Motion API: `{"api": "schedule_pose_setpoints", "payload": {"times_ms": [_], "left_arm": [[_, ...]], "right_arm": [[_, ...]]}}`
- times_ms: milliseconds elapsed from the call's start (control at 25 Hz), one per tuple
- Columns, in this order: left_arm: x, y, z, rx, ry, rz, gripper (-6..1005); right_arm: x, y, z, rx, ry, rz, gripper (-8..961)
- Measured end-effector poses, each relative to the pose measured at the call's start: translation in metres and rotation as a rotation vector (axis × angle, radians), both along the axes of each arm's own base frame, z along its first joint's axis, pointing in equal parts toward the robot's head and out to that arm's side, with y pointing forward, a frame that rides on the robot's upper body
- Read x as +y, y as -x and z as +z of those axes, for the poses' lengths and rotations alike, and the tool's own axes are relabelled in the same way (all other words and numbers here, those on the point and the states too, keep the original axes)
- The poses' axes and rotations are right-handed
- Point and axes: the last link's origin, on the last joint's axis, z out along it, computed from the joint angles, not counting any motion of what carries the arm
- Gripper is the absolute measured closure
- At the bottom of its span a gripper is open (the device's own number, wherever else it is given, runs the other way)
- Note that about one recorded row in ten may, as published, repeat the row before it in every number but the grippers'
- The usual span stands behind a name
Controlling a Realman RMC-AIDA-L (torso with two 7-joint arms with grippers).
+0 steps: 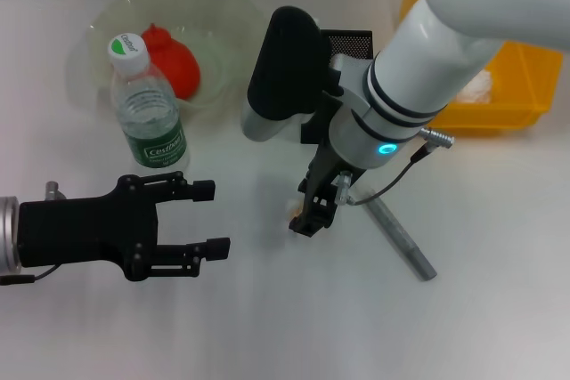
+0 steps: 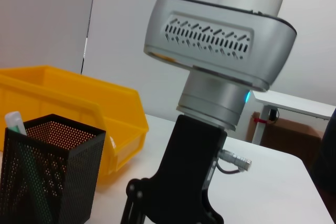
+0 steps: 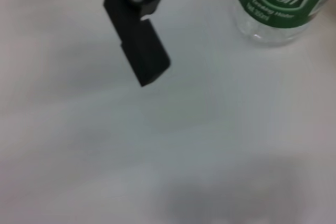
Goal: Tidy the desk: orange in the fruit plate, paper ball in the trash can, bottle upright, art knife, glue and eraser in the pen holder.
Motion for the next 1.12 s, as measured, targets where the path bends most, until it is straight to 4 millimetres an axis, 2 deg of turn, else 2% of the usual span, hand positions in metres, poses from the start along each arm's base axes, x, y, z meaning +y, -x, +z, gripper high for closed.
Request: {"api": "schedule_pose_setpoints", "payload": {"times_ms": [160, 360, 560, 800, 960, 1040, 1080, 1120], "left_arm": [[0.001, -0.001, -0.001, 0.000, 0.000, 0.000, 200], [0.002, -0.002, -0.001, 0.003, -0.001, 0.002, 200], [0.002, -0.001, -0.001, 0.004, -0.001, 0.002, 200], [0.001, 0.001, -0.001, 0.005, -0.005, 0.007, 201], [0.001, 0.001, 0.000, 0.005, -0.008, 0.008, 201], [0.001, 0.001, 0.000, 0.004, -0.007, 0.009, 201], [0.000, 0.001, 0.000, 0.002, -0.005, 0.008, 201], [0.000, 0.001, 0.000, 0.002, -0.004, 0.007, 200]], "right_arm": [[-0.001, -0.002, -0.003, 0.000, 0.003, 0.001, 339], [-0.006, -0.003, -0.008, 0.007, 0.021, -0.003, 544], [-0.006, -0.004, -0.008, 0.008, 0.020, -0.007, 669], [-0.009, -0.005, -0.005, 0.015, 0.028, -0.023, 709], [-0.003, 0.008, 0.022, 0.110, 0.005, -0.053, 709], [0.007, 0.019, 0.048, 0.181, -0.039, -0.055, 709], [0.021, 0.029, 0.080, 0.267, -0.113, -0.056, 709], [0.021, 0.029, 0.080, 0.267, -0.113, -0.056, 709]]}}
